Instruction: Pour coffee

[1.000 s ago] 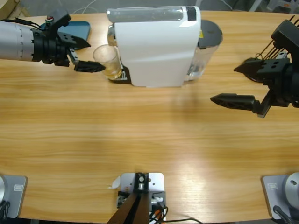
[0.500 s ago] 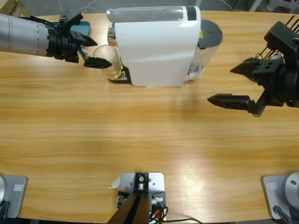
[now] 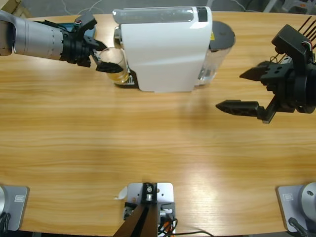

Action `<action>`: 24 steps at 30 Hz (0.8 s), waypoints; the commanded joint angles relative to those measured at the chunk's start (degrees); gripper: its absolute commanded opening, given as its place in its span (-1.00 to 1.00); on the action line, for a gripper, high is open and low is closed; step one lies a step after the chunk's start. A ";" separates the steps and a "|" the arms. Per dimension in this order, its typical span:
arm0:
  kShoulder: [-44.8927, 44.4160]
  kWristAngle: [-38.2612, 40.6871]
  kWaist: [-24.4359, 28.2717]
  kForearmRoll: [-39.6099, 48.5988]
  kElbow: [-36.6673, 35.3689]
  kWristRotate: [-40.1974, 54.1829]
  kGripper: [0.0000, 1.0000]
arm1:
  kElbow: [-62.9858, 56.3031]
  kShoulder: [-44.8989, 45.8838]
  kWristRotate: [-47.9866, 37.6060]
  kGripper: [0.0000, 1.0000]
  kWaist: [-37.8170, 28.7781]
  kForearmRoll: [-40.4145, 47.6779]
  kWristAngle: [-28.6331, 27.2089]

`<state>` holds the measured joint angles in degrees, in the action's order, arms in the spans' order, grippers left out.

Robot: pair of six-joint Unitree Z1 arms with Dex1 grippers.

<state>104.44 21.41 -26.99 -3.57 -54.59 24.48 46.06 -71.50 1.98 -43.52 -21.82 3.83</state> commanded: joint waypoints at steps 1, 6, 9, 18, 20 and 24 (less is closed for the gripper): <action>3.23 0.74 -1.12 -0.56 0.39 2.03 0.13 | -1.59 -1.62 0.47 1.00 0.89 0.64 1.18; 4.00 0.83 -1.84 -0.56 1.13 1.36 -0.12 | -1.59 -1.45 0.47 1.00 1.07 0.64 1.14; 4.11 0.83 -1.84 -0.56 2.01 0.90 -0.13 | -1.59 -1.43 0.43 1.00 1.08 0.64 1.18; -0.62 0.14 -0.40 -0.47 2.12 -1.01 -0.30 | -1.50 -0.74 0.40 1.00 1.65 0.64 1.11; -2.55 0.05 0.90 0.18 2.24 -1.58 -0.30 | -1.50 -0.64 0.40 1.00 1.68 0.64 1.18; -5.66 -0.16 3.38 0.76 3.87 -2.51 -0.30 | -1.50 -0.41 0.40 1.00 1.68 0.64 1.09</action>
<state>103.79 21.41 -27.05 -3.76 -54.08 23.63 46.06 -71.55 1.98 -42.40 -21.69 4.23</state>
